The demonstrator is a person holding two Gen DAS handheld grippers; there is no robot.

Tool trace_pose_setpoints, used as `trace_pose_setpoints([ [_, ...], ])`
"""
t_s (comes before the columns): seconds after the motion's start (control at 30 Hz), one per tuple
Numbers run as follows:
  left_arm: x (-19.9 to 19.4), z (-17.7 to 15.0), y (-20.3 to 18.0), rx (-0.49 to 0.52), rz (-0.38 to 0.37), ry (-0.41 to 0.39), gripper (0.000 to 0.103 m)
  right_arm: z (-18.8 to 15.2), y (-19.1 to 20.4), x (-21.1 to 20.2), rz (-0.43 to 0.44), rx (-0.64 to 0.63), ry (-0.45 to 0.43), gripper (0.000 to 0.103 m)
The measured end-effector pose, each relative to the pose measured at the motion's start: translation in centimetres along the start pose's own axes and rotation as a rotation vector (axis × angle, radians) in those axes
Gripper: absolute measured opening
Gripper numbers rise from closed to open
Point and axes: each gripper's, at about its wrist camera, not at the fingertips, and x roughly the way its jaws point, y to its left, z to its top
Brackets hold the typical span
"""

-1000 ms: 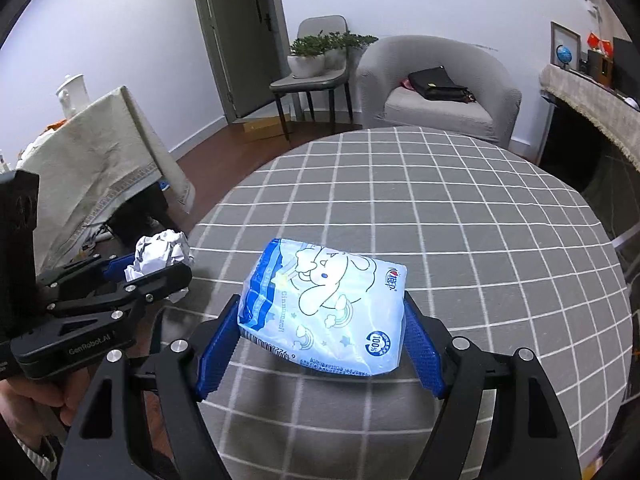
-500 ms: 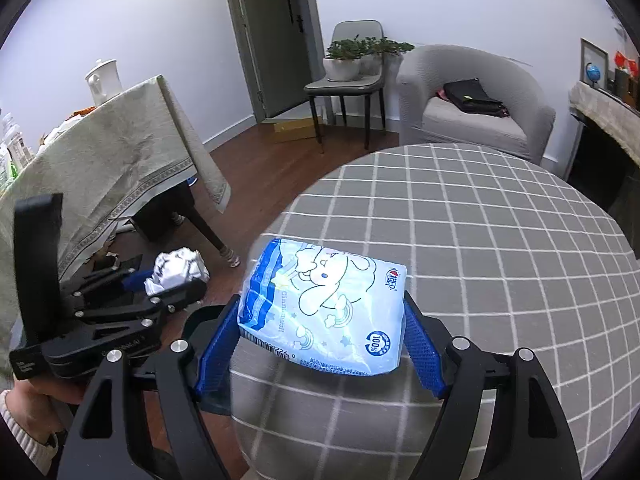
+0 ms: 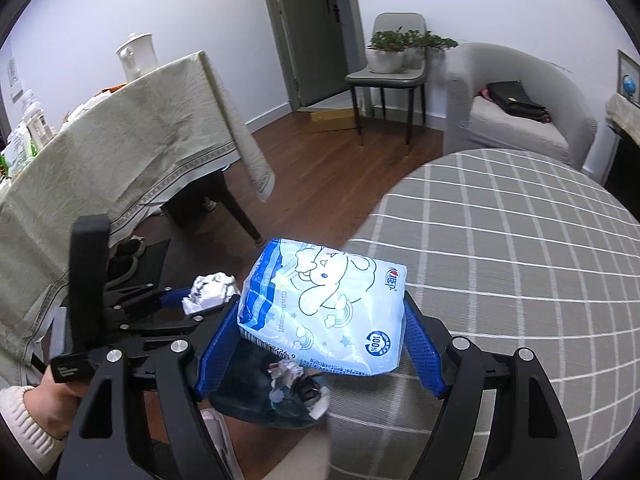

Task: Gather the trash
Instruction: 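Carry the paper ball and tissue pack over the teal bin, then open the left tool to drop the paper ball into the bin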

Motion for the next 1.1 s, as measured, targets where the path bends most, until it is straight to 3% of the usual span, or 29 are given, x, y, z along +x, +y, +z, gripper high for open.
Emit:
trace_pose_setpoints([
  [0.27,2.1,-1.4,3.6,-0.022,0.062,0.089,0.05,0.7,2.3,2.0,0.045,-0.008,0.019,0.077],
  [0.43,3.0,-2.3,4.6,-0.001,0.065,0.143,0.053,0.9,3.3,3.2,0.057,-0.011,0.034,0.077],
  [0.57,3.0,-2.5,5.2,0.013,0.07,0.144,0.068,0.9,4.2,4.4,0.063,-0.026,0.052,0.077],
  [1.1,-1.3,-1.6,9.2,-0.028,0.061,0.057,0.074,0.3,7.5,9.7,0.06,-0.07,0.138,0.077],
])
